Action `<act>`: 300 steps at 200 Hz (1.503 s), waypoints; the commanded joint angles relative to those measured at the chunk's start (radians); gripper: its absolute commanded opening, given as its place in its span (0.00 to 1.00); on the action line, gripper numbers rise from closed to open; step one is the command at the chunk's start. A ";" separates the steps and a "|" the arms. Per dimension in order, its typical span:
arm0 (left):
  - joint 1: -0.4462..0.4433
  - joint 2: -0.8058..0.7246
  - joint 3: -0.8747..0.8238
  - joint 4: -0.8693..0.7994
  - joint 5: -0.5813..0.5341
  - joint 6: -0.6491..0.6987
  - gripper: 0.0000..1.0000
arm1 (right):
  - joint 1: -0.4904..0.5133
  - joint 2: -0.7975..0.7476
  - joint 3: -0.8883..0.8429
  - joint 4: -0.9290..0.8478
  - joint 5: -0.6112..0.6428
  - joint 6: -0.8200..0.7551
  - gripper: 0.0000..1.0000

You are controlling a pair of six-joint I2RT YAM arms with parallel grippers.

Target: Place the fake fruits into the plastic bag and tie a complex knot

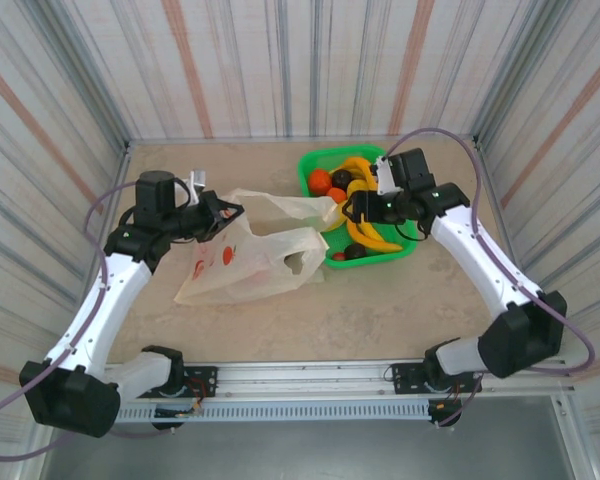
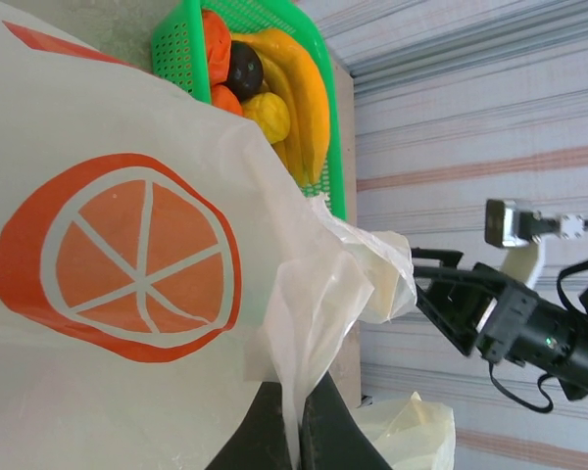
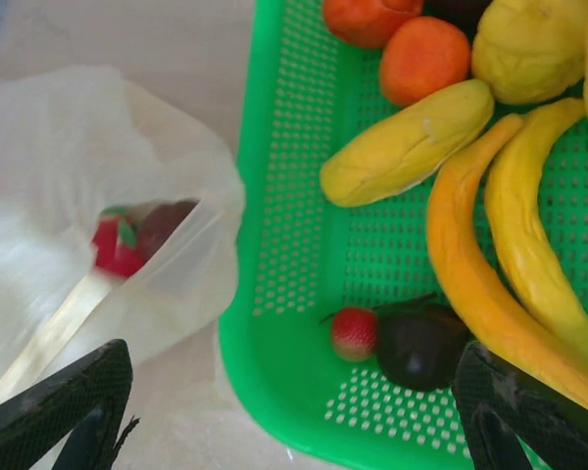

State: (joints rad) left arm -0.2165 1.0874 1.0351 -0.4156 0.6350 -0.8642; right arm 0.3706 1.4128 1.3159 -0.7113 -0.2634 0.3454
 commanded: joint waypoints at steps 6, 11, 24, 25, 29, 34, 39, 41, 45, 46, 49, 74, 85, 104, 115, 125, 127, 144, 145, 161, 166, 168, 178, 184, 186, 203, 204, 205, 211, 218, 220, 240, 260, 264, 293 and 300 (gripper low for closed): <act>0.017 -0.039 0.003 -0.015 0.011 0.019 0.00 | -0.005 0.122 0.100 0.014 0.053 0.051 0.84; 0.018 -0.042 0.003 -0.018 0.011 0.020 0.00 | -0.005 0.149 0.119 0.014 0.063 0.049 0.83; 0.023 -0.046 0.004 -0.024 0.011 0.021 0.00 | -0.004 0.221 0.167 0.012 0.085 0.029 0.80; 0.024 -0.046 0.004 -0.024 0.011 0.021 0.00 | -0.003 0.226 0.173 0.012 0.087 0.027 0.80; 0.025 -0.046 0.005 -0.024 0.011 0.021 0.00 | -0.001 0.250 0.191 0.007 0.097 0.022 0.78; 0.026 -0.048 0.004 -0.026 0.011 0.021 0.00 | 0.001 0.282 0.217 0.001 0.114 0.009 0.77; 0.026 -0.048 0.004 -0.028 0.011 0.021 0.00 | 0.006 0.313 0.241 -0.003 0.131 -0.008 0.77; 0.027 -0.049 0.005 -0.028 0.012 0.021 0.00 | 0.008 0.323 0.252 -0.004 0.139 -0.015 0.77; 0.029 -0.048 0.005 -0.028 0.012 0.021 0.00 | 0.012 0.349 0.272 -0.010 0.158 -0.027 0.77; 0.028 -0.047 0.005 -0.028 0.011 0.021 0.00 | 0.013 0.356 0.277 -0.011 0.163 -0.030 0.77; 0.027 -0.047 0.005 -0.029 0.012 0.021 0.00 | 0.016 0.375 0.294 -0.017 0.177 -0.039 0.77; 0.029 -0.048 0.009 -0.032 0.012 0.022 0.00 | 0.032 0.540 0.429 -0.065 0.260 -0.119 0.75; 0.031 -0.050 0.010 -0.034 0.012 0.023 0.00 | 0.032 0.598 0.467 -0.071 0.269 -0.150 0.73; 0.034 -0.049 0.010 -0.041 0.012 0.025 0.00 | 0.033 0.670 0.498 -0.045 0.291 -0.193 0.72; 0.036 -0.048 0.010 -0.042 0.012 0.025 0.00 | 0.033 0.708 0.521 -0.035 0.291 -0.216 0.72; 0.035 -0.048 0.011 -0.043 0.014 0.026 0.00 | 0.032 0.740 0.549 -0.043 0.290 -0.222 0.72; 0.035 -0.048 0.011 -0.044 0.014 0.025 0.00 | 0.032 0.747 0.552 -0.047 0.289 -0.224 0.72; 0.037 -0.049 0.014 -0.046 0.013 0.025 0.00 | 0.031 0.796 0.608 -0.060 0.277 -0.242 0.71; 0.037 -0.049 0.013 -0.046 0.013 0.026 0.00 | 0.031 0.798 0.610 -0.060 0.277 -0.242 0.71; 0.037 -0.050 0.013 -0.048 0.011 0.027 0.00 | 0.031 0.832 0.635 -0.061 0.277 -0.262 0.70; 0.037 -0.049 0.014 -0.049 0.012 0.027 0.00 | 0.032 0.840 0.642 -0.061 0.280 -0.268 0.69; 0.037 -0.049 0.014 -0.049 0.011 0.027 0.00 | 0.033 0.843 0.644 -0.061 0.281 -0.271 0.69; 0.037 -0.048 0.014 -0.051 0.011 0.027 0.00 | 0.033 0.856 0.654 -0.059 0.279 -0.284 0.68; 0.037 -0.048 0.013 -0.051 0.011 0.027 0.00 | 0.034 0.863 0.660 -0.056 0.279 -0.291 0.68; 0.037 -0.048 0.013 -0.051 0.011 0.027 0.00 | 0.033 0.866 0.662 -0.056 0.279 -0.292 0.68; 0.037 -0.047 0.013 -0.051 0.011 0.027 0.00 | 0.033 0.890 0.685 -0.063 0.276 -0.311 0.67; 0.037 -0.047 0.014 -0.051 0.011 0.027 0.00 | 0.033 0.890 0.686 -0.063 0.276 -0.310 0.67; 0.037 -0.047 0.015 -0.050 0.012 0.027 0.00 | 0.033 0.892 0.687 -0.064 0.277 -0.312 0.67; 0.037 -0.046 0.015 -0.050 0.011 0.027 0.00 | 0.033 0.898 0.693 -0.069 0.275 -0.312 0.67; 0.036 -0.046 0.015 -0.048 0.011 0.027 0.00 | 0.033 0.907 0.696 -0.075 0.272 -0.313 0.67; 0.037 -0.046 0.015 -0.049 0.010 0.027 0.00 | 0.034 0.909 0.697 -0.076 0.271 -0.312 0.67; 0.036 -0.043 0.013 -0.049 0.010 0.027 0.00 | 0.035 0.932 0.698 -0.089 0.259 -0.305 0.67; 0.036 -0.040 0.014 -0.049 0.012 0.027 0.00 | 0.037 0.951 0.701 -0.104 0.255 -0.298 0.68; 0.037 -0.038 0.014 -0.048 0.012 0.027 0.00 | 0.037 0.955 0.701 -0.105 0.253 -0.298 0.67; 0.037 -0.038 0.014 -0.048 0.015 0.027 0.00 | 0.040 0.977 0.704 -0.111 0.251 -0.295 0.68; 0.037 -0.037 0.014 -0.048 0.015 0.027 0.00 | 0.039 0.978 0.704 -0.111 0.253 -0.295 0.67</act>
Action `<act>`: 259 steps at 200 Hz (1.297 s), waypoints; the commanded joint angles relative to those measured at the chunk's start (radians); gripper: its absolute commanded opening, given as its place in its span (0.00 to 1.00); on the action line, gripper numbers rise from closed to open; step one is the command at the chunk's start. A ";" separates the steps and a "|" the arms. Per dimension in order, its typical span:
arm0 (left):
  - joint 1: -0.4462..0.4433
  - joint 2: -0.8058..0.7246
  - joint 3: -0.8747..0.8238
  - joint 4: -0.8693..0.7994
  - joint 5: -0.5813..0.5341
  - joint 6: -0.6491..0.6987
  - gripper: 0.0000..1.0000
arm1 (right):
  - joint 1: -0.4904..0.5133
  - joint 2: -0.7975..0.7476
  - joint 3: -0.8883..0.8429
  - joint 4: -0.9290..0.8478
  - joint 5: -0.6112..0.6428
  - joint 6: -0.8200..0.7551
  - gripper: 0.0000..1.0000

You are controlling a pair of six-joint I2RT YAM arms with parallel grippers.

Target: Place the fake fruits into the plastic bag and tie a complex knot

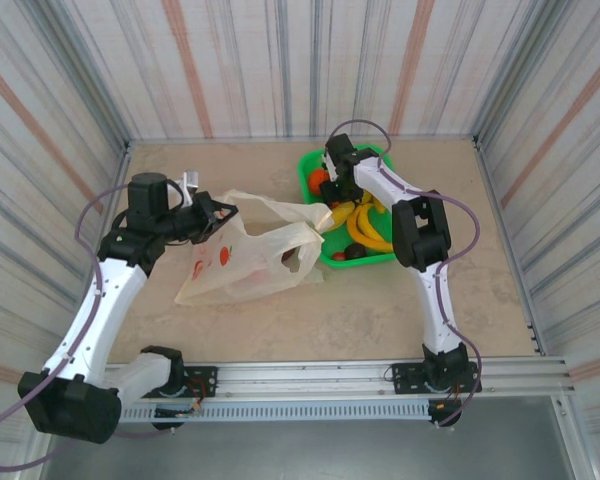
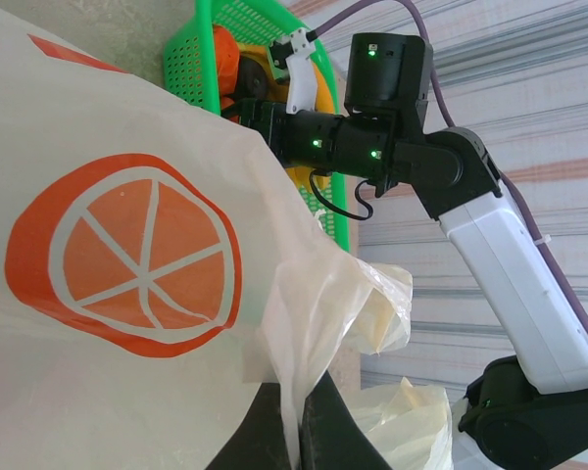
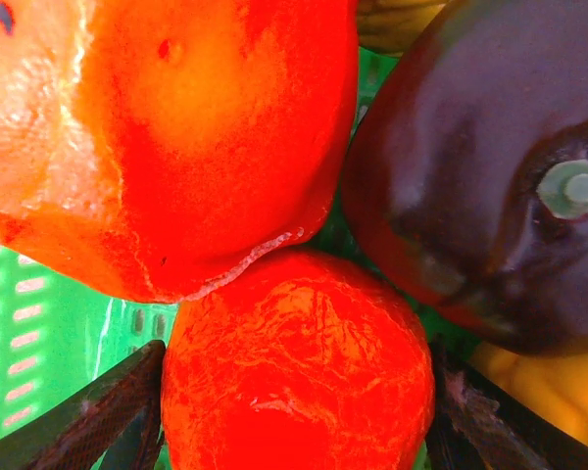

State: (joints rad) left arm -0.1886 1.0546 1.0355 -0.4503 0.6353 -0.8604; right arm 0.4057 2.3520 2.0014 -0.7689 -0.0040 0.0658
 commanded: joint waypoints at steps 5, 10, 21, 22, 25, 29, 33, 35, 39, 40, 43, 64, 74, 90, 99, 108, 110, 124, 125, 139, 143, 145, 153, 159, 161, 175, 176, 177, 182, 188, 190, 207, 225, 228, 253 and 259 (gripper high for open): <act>0.009 -0.005 0.013 -0.013 0.015 0.023 0.00 | 0.004 0.041 0.020 -0.052 -0.007 -0.015 0.67; 0.009 -0.004 0.012 -0.013 0.015 0.023 0.00 | 0.004 0.041 0.020 -0.053 -0.009 -0.015 0.67; 0.009 -0.005 0.011 -0.013 0.015 0.023 0.00 | 0.004 0.036 0.020 -0.050 -0.008 -0.015 0.65; 0.009 -0.005 0.011 -0.013 0.015 0.023 0.00 | 0.004 0.036 0.020 -0.049 -0.008 -0.015 0.65; 0.009 -0.005 0.011 -0.013 0.015 0.023 0.00 | 0.004 0.035 0.020 -0.049 -0.008 -0.015 0.64; 0.009 -0.006 0.011 -0.013 0.014 0.023 0.00 | 0.005 0.032 0.020 -0.046 -0.007 -0.016 0.64; 0.009 -0.006 0.011 -0.013 0.015 0.023 0.00 | 0.004 0.030 0.020 -0.044 -0.007 -0.015 0.63; 0.009 -0.005 0.009 -0.013 0.015 0.023 0.00 | 0.005 0.029 0.020 -0.042 -0.007 -0.016 0.63; 0.008 -0.005 0.009 -0.011 0.015 0.022 0.00 | 0.004 0.026 0.020 -0.040 -0.007 -0.015 0.61; 0.009 -0.005 0.009 -0.011 0.015 0.022 0.00 | 0.004 0.025 0.020 -0.040 -0.008 -0.016 0.61; 0.009 -0.006 0.010 -0.011 0.015 0.021 0.00 | 0.005 0.022 0.020 -0.039 -0.007 -0.015 0.60; 0.009 -0.005 0.010 -0.010 0.017 0.022 0.00 | 0.004 0.007 0.022 -0.035 0.001 -0.014 0.53; 0.009 -0.007 0.010 -0.011 0.016 0.022 0.00 | 0.005 -0.003 0.020 -0.035 0.003 -0.014 0.50; 0.009 -0.006 0.009 -0.009 0.016 0.021 0.00 | 0.006 -0.017 0.020 -0.033 0.006 -0.011 0.46; 0.009 -0.005 0.009 -0.010 0.016 0.021 0.00 | 0.007 -0.025 0.018 -0.033 0.004 -0.012 0.45; 0.009 -0.007 0.009 -0.008 0.017 0.022 0.00 | 0.008 -0.033 0.014 -0.033 0.006 -0.013 0.43; 0.009 -0.007 0.009 -0.008 0.017 0.022 0.00 | 0.008 -0.035 0.013 -0.033 0.005 -0.012 0.42; 0.009 -0.006 0.007 -0.008 0.018 0.021 0.00 | 0.011 -0.054 0.002 -0.029 0.006 -0.013 0.41; 0.009 -0.006 0.006 -0.008 0.018 0.021 0.00 | 0.011 -0.055 0.000 -0.029 0.006 -0.013 0.42; 0.009 -0.006 0.009 -0.007 0.018 0.021 0.00 | 0.013 -0.079 -0.023 -0.014 0.010 -0.013 0.40; 0.009 -0.006 0.009 -0.007 0.018 0.021 0.00 | 0.013 -0.088 -0.031 -0.009 0.010 -0.011 0.40; 0.009 -0.006 0.008 -0.008 0.018 0.021 0.00 | 0.013 -0.093 -0.035 -0.006 0.010 -0.012 0.40; 0.009 -0.006 0.009 -0.007 0.018 0.022 0.00 | 0.014 -0.111 -0.051 0.002 0.011 -0.006 0.40; 0.009 -0.005 0.009 -0.007 0.018 0.021 0.00 | 0.013 -0.125 -0.065 0.010 0.011 -0.002 0.40; 0.009 -0.006 0.009 -0.007 0.018 0.022 0.00 | 0.014 -0.131 -0.070 0.013 0.011 -0.002 0.40; 0.009 -0.005 0.007 -0.005 0.018 0.022 0.00 | 0.013 -0.171 -0.108 0.038 0.009 0.008 0.39; 0.009 -0.005 0.007 -0.005 0.018 0.021 0.00 | 0.013 -0.174 -0.111 0.040 0.010 0.010 0.39; 0.009 -0.004 0.007 -0.005 0.018 0.021 0.00 | 0.013 -0.176 -0.114 0.042 0.009 0.010 0.39; 0.009 -0.004 0.007 -0.004 0.019 0.021 0.00 | 0.013 -0.191 -0.118 0.050 0.007 0.012 0.39; 0.009 -0.004 0.008 -0.004 0.020 0.021 0.00 | 0.014 -0.210 -0.159 0.058 0.005 0.017 0.39; 0.009 -0.005 0.007 -0.003 0.020 0.020 0.00 | 0.014 -0.216 -0.163 0.061 0.004 0.018 0.39; 0.009 -0.003 0.007 -0.002 0.021 0.021 0.00 | 0.014 -0.268 -0.207 0.074 -0.002 0.030 0.39; 0.009 -0.001 0.006 0.001 0.022 0.021 0.00 | 0.015 -0.333 -0.253 0.087 -0.020 0.046 0.39; 0.009 -0.002 0.007 0.001 0.020 0.022 0.00 | 0.014 -0.344 -0.262 0.088 -0.024 0.048 0.39; 0.010 0.001 0.004 0.006 0.024 0.020 0.00 | 0.016 -0.448 -0.339 0.097 -0.041 0.067 0.39; 0.009 0.001 0.003 0.007 0.024 0.021 0.00 | 0.016 -0.475 -0.360 0.097 -0.043 0.070 0.39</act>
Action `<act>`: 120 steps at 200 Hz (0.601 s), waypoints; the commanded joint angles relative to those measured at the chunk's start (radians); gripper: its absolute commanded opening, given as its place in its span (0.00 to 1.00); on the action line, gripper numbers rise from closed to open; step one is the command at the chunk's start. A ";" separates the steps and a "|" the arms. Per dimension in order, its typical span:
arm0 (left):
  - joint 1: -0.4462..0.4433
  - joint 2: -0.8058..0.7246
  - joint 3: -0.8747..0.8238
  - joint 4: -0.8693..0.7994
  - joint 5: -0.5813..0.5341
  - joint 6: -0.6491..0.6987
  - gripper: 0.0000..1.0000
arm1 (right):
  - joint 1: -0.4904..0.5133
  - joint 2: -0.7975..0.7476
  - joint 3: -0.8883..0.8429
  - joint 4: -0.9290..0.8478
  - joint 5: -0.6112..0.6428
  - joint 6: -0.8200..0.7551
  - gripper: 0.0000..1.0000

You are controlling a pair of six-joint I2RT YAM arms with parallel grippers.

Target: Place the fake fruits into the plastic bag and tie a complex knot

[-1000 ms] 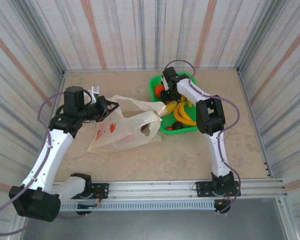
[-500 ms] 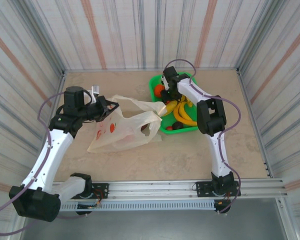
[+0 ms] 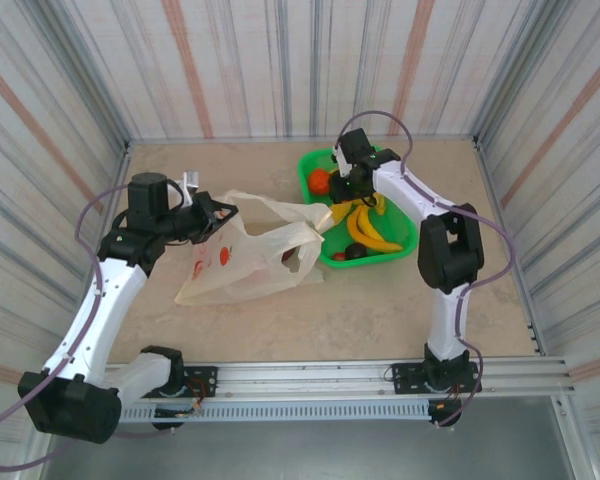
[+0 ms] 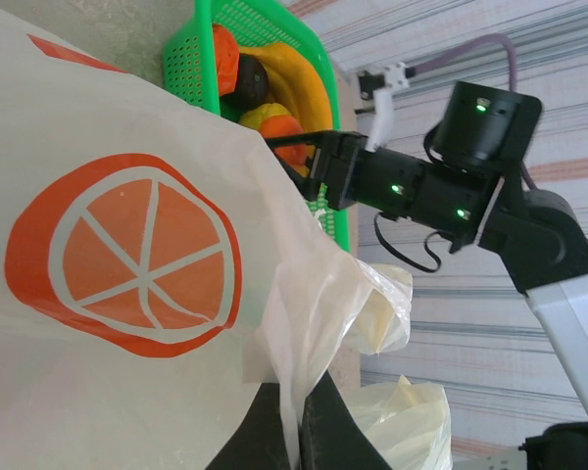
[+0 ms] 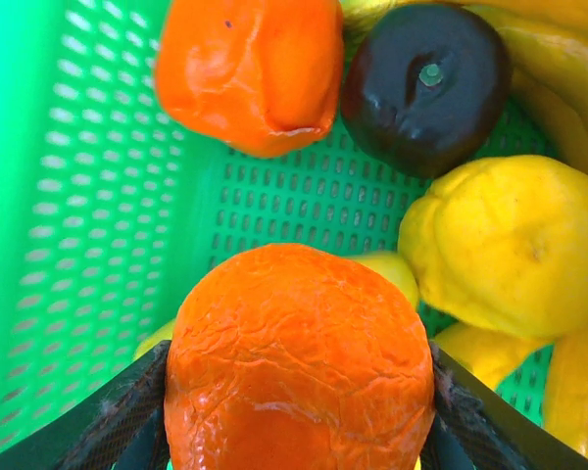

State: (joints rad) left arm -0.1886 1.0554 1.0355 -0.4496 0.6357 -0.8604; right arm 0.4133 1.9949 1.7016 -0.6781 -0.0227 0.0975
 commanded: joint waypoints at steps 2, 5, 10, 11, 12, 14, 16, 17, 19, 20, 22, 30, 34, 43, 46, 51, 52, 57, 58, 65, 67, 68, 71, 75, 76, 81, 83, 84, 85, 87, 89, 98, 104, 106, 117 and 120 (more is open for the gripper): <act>0.009 0.000 0.003 0.007 0.024 0.021 0.00 | 0.009 -0.128 -0.067 0.006 -0.026 0.040 0.39; 0.009 0.001 0.003 0.008 0.024 0.020 0.00 | 0.009 -0.143 -0.079 0.007 -0.027 0.041 0.39; 0.009 0.002 0.001 0.009 0.025 0.018 0.00 | 0.008 -0.169 -0.097 0.008 -0.030 0.044 0.39; 0.009 0.002 0.001 0.009 0.025 0.018 0.00 | 0.009 -0.173 -0.100 0.008 -0.030 0.044 0.39; 0.009 0.002 0.001 0.009 0.025 0.018 0.00 | 0.009 -0.178 -0.105 0.008 -0.031 0.044 0.39; 0.009 0.002 0.000 0.010 0.025 0.018 0.00 | 0.009 -0.190 -0.111 0.007 -0.032 0.046 0.39; 0.010 0.002 -0.001 0.012 0.025 0.018 0.00 | 0.009 -0.200 -0.121 0.006 -0.035 0.046 0.39; 0.010 0.003 -0.001 0.012 0.025 0.017 0.00 | 0.009 -0.205 -0.123 0.006 -0.036 0.047 0.39; 0.011 0.004 -0.002 0.012 0.026 0.019 0.00 | 0.009 -0.216 -0.130 0.005 -0.037 0.047 0.39; 0.010 0.003 -0.002 0.012 0.027 0.019 0.00 | 0.009 -0.221 -0.135 0.005 -0.037 0.048 0.39; 0.010 0.002 -0.002 0.013 0.027 0.018 0.00 | 0.009 -0.233 -0.143 0.004 -0.039 0.049 0.39; 0.011 0.003 -0.003 0.015 0.027 0.017 0.00 | 0.009 -0.281 -0.176 0.001 -0.048 0.056 0.39; 0.011 0.004 -0.004 0.015 0.028 0.017 0.00 | 0.009 -0.304 -0.194 -0.002 -0.051 0.059 0.39; 0.011 0.004 -0.005 0.018 0.028 0.017 0.00 | 0.009 -0.358 -0.233 -0.009 -0.062 0.067 0.39; 0.011 0.005 -0.006 0.019 0.029 0.017 0.00 | 0.009 -0.377 -0.247 -0.010 -0.066 0.070 0.39; 0.011 0.004 -0.007 0.020 0.029 0.017 0.00 | 0.010 -0.405 -0.270 -0.014 -0.074 0.075 0.39; 0.011 0.004 -0.007 0.020 0.029 0.017 0.00 | 0.009 -0.410 -0.277 -0.015 -0.076 0.076 0.39; 0.010 0.004 -0.007 0.022 0.030 0.016 0.00 | 0.009 -0.440 -0.299 -0.020 -0.084 0.081 0.39; 0.010 0.004 -0.008 0.022 0.030 0.016 0.00 | 0.009 -0.446 -0.303 -0.021 -0.086 0.082 0.39; 0.011 0.004 -0.009 0.023 0.030 0.016 0.00 | 0.010 -0.486 -0.332 -0.030 -0.096 0.091 0.39; 0.011 0.004 -0.008 0.023 0.030 0.016 0.00 | 0.010 -0.495 -0.339 -0.033 -0.099 0.094 0.39; 0.010 0.004 -0.009 0.024 0.031 0.015 0.00 | 0.010 -0.500 -0.344 -0.034 -0.100 0.095 0.39; 0.011 0.004 -0.009 0.025 0.030 0.015 0.00 | 0.011 -0.518 -0.357 -0.038 -0.106 0.099 0.39; 0.011 0.003 -0.010 0.025 0.031 0.016 0.00 | 0.013 -0.539 -0.374 -0.042 -0.112 0.105 0.39; 0.011 0.003 -0.010 0.025 0.031 0.016 0.00 | 0.013 -0.543 -0.380 -0.043 -0.114 0.107 0.39; 0.011 0.004 -0.011 0.026 0.032 0.016 0.00 | 0.018 -0.569 -0.400 -0.047 -0.125 0.116 0.39; 0.011 0.004 -0.011 0.026 0.032 0.016 0.00 | 0.019 -0.578 -0.408 -0.049 -0.130 0.119 0.39; 0.011 0.003 -0.012 0.026 0.032 0.016 0.00 | 0.020 -0.581 -0.413 -0.050 -0.133 0.121 0.39; 0.011 0.004 -0.011 0.026 0.032 0.016 0.00 | 0.020 -0.587 -0.417 -0.051 -0.135 0.123 0.39; 0.011 0.004 -0.012 0.026 0.033 0.015 0.00 | 0.024 -0.596 -0.424 -0.051 -0.140 0.126 0.39; 0.011 0.003 -0.013 0.026 0.032 0.015 0.00 | 0.026 -0.605 -0.431 -0.053 -0.145 0.129 0.39; 0.011 0.002 -0.013 0.027 0.033 0.015 0.00 | 0.038 -0.641 -0.463 -0.061 -0.169 0.143 0.39; 0.011 0.002 -0.014 0.028 0.035 0.015 0.00 | 0.047 -0.664 -0.482 -0.064 -0.181 0.154 0.39; 0.011 0.002 -0.014 0.028 0.035 0.014 0.00 | 0.052 -0.672 -0.487 -0.065 -0.184 0.157 0.39; 0.011 0.002 -0.013 0.029 0.035 0.015 0.00 | 0.076 -0.706 -0.517 -0.065 -0.203 0.182 0.39; 0.010 0.003 -0.013 0.029 0.034 0.015 0.00 | 0.085 -0.713 -0.523 -0.063 -0.210 0.189 0.39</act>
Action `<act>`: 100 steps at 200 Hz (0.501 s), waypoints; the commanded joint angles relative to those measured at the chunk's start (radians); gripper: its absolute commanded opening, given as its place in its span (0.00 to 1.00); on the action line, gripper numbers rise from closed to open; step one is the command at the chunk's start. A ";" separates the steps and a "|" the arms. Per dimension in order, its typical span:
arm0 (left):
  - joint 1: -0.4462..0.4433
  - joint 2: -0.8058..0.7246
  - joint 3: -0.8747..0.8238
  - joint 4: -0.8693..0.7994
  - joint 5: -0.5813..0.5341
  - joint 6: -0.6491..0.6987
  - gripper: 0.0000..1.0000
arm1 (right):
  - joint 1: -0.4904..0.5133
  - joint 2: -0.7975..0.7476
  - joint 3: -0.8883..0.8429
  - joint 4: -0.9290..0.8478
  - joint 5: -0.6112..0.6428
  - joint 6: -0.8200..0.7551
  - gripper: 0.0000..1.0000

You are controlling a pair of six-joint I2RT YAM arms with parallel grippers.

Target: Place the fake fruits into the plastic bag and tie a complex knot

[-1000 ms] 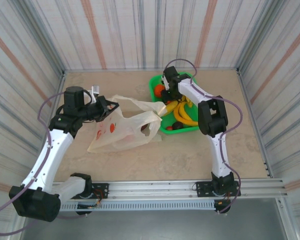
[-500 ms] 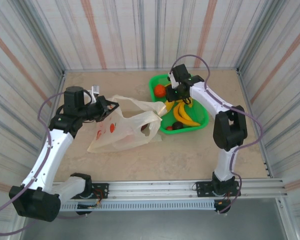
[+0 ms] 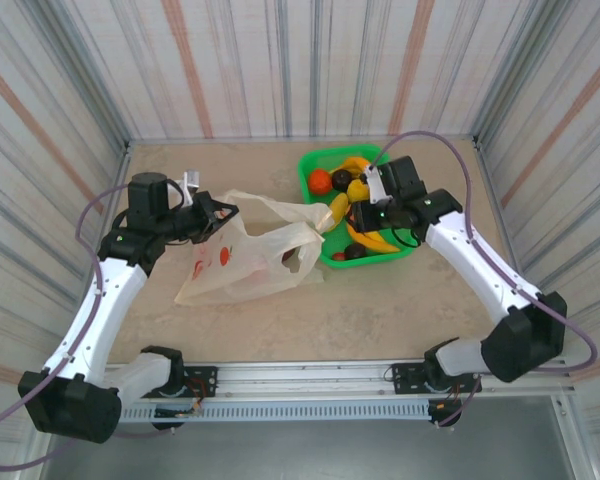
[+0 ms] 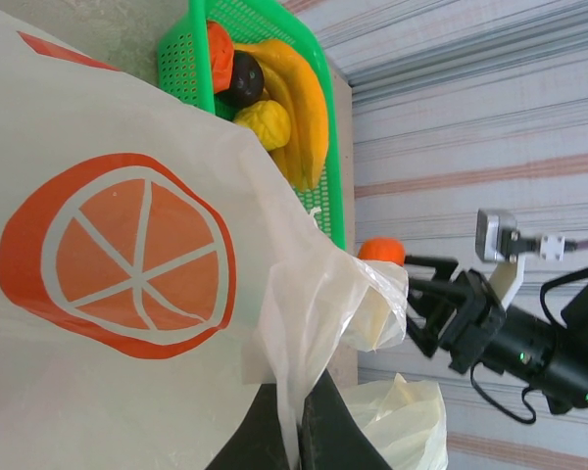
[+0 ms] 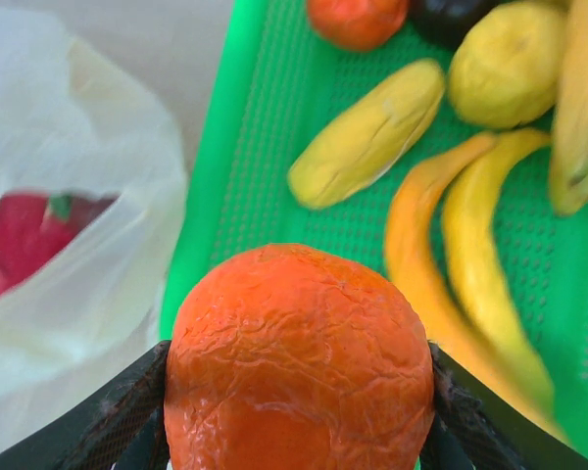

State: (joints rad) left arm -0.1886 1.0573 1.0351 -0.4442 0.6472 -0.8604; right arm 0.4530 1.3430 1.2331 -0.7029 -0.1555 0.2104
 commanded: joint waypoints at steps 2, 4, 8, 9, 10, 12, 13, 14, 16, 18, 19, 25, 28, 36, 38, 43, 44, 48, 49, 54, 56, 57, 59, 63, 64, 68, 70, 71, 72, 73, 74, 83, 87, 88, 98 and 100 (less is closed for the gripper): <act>0.011 0.000 -0.013 0.024 0.023 0.016 0.00 | 0.050 -0.067 -0.060 -0.037 -0.083 0.081 0.39; 0.011 0.000 -0.013 0.024 0.023 0.015 0.00 | 0.057 -0.071 -0.065 -0.036 -0.086 0.087 0.39; 0.011 0.001 -0.013 0.024 0.023 0.016 0.00 | 0.067 -0.079 -0.072 -0.034 -0.094 0.097 0.39; 0.011 0.000 -0.013 0.024 0.023 0.016 0.00 | 0.070 -0.081 -0.074 -0.035 -0.095 0.100 0.39; 0.011 0.001 -0.013 0.024 0.023 0.016 0.00 | 0.073 -0.083 -0.075 -0.034 -0.096 0.102 0.39; 0.011 0.000 -0.013 0.024 0.024 0.015 0.00 | 0.080 -0.085 -0.077 -0.034 -0.098 0.107 0.39; 0.011 0.000 -0.013 0.024 0.024 0.015 0.00 | 0.083 -0.087 -0.078 -0.034 -0.099 0.110 0.39; 0.011 0.000 -0.012 0.024 0.024 0.015 0.00 | 0.086 -0.088 -0.081 -0.033 -0.100 0.113 0.39; 0.011 0.000 -0.013 0.025 0.025 0.015 0.00 | 0.092 -0.090 -0.083 -0.031 -0.100 0.119 0.39; 0.011 0.000 -0.013 0.025 0.025 0.016 0.00 | 0.101 -0.092 -0.087 -0.029 -0.100 0.124 0.39; 0.011 0.000 -0.013 0.025 0.025 0.015 0.00 | 0.105 -0.092 -0.088 -0.028 -0.101 0.126 0.39; 0.011 0.001 -0.014 0.026 0.025 0.015 0.00 | 0.126 -0.097 -0.096 -0.016 -0.107 0.144 0.39; 0.011 0.000 -0.014 0.027 0.025 0.015 0.00 | 0.137 -0.098 -0.101 -0.007 -0.112 0.152 0.39; 0.011 0.000 -0.015 0.027 0.025 0.016 0.00 | 0.169 -0.098 -0.113 0.021 -0.119 0.176 0.39; 0.011 0.000 -0.015 0.028 0.025 0.015 0.00 | 0.176 -0.096 -0.118 0.031 -0.122 0.183 0.39; 0.011 0.000 -0.015 0.029 0.026 0.015 0.00 | 0.194 -0.092 -0.124 0.054 -0.130 0.196 0.39; 0.011 -0.001 -0.015 0.029 0.026 0.015 0.00 | 0.198 -0.090 -0.125 0.060 -0.132 0.200 0.39; 0.011 0.000 -0.016 0.029 0.028 0.015 0.00 | 0.210 -0.085 -0.128 0.080 -0.137 0.210 0.39; 0.011 -0.001 -0.015 0.029 0.028 0.015 0.00 | 0.215 -0.084 -0.128 0.085 -0.137 0.212 0.38; 0.011 -0.002 -0.016 0.029 0.028 0.015 0.00 | 0.233 -0.074 -0.131 0.110 -0.138 0.224 0.39; 0.011 -0.002 -0.016 0.028 0.029 0.016 0.00 | 0.240 -0.070 -0.130 0.119 -0.136 0.228 0.38; 0.011 -0.002 -0.016 0.028 0.030 0.016 0.00 | 0.242 -0.068 -0.131 0.124 -0.135 0.230 0.39; 0.011 -0.003 -0.016 0.028 0.031 0.015 0.00 | 0.249 -0.063 -0.129 0.135 -0.135 0.233 0.39; 0.011 -0.005 -0.016 0.027 0.032 0.017 0.00 | 0.261 -0.052 -0.127 0.151 -0.131 0.238 0.39; 0.011 -0.006 -0.017 0.027 0.032 0.017 0.00 | 0.264 -0.050 -0.125 0.155 -0.131 0.239 0.39; 0.011 -0.006 -0.017 0.026 0.034 0.018 0.00 | 0.275 -0.038 -0.119 0.172 -0.125 0.239 0.39; 0.011 -0.007 -0.016 0.024 0.032 0.018 0.00 | 0.281 -0.031 -0.116 0.180 -0.121 0.240 0.39; 0.011 -0.008 -0.016 0.024 0.033 0.018 0.00 | 0.283 -0.029 -0.114 0.184 -0.119 0.240 0.39; 0.011 -0.009 -0.016 0.024 0.033 0.018 0.00 | 0.285 -0.026 -0.112 0.187 -0.118 0.240 0.38; 0.011 -0.008 -0.017 0.024 0.033 0.018 0.00 | 0.288 -0.024 -0.110 0.193 -0.115 0.241 0.39; 0.011 -0.009 -0.017 0.024 0.034 0.019 0.00 | 0.291 -0.020 -0.108 0.197 -0.114 0.240 0.38; 0.011 -0.012 -0.019 0.021 0.034 0.021 0.00 | 0.312 0.008 -0.088 0.239 -0.107 0.237 0.39; 0.011 -0.014 -0.019 0.020 0.034 0.022 0.00 | 0.320 0.025 -0.076 0.252 -0.106 0.233 0.38; 0.011 -0.015 -0.019 0.019 0.034 0.021 0.00 | 0.321 0.029 -0.073 0.253 -0.106 0.232 0.39; 0.011 -0.018 -0.021 0.019 0.038 0.022 0.00 | 0.336 0.062 -0.041 0.281 -0.105 0.223 0.38; 0.010 -0.019 -0.021 0.018 0.040 0.022 0.00 | 0.339 0.070 -0.035 0.288 -0.105 0.220 0.38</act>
State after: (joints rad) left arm -0.1886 1.0573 1.0328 -0.4377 0.6617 -0.8604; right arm 0.7597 1.3434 1.1244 -0.5411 -0.2626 0.4088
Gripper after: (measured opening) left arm 0.048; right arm 0.600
